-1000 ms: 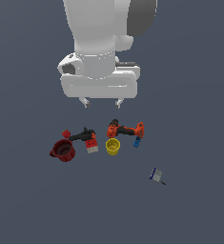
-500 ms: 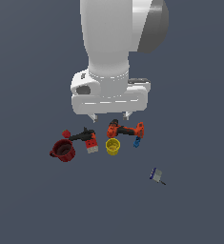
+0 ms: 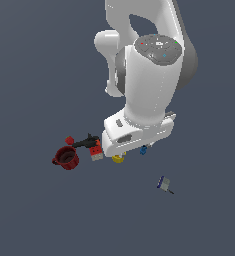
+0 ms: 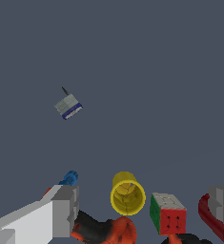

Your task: Pick up a designated object from a clutter of objects.

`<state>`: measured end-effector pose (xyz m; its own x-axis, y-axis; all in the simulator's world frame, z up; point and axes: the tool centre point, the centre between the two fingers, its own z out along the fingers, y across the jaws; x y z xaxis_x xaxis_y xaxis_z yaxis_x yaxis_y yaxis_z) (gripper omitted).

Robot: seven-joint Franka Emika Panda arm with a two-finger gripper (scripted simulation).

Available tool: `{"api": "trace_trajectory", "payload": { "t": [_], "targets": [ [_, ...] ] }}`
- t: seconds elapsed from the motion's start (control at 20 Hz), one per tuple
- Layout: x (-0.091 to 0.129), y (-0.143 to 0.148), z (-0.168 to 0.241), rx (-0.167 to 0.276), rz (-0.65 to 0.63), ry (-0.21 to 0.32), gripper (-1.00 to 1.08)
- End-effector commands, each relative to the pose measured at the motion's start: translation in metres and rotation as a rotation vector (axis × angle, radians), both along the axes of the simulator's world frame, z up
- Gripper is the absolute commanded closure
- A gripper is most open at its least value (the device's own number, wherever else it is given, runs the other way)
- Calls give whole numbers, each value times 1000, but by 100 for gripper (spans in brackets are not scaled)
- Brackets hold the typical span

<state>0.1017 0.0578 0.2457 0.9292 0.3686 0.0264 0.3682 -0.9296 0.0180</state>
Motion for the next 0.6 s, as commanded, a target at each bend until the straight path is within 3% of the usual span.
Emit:
{"api": "trace_trajectory", "payload": {
  "t": [0.0, 0.55],
  "targets": [
    [11, 18, -20, -7, 85, 4, -92],
    [42, 101, -113, -14, 437, 23, -92]
  ]
}}
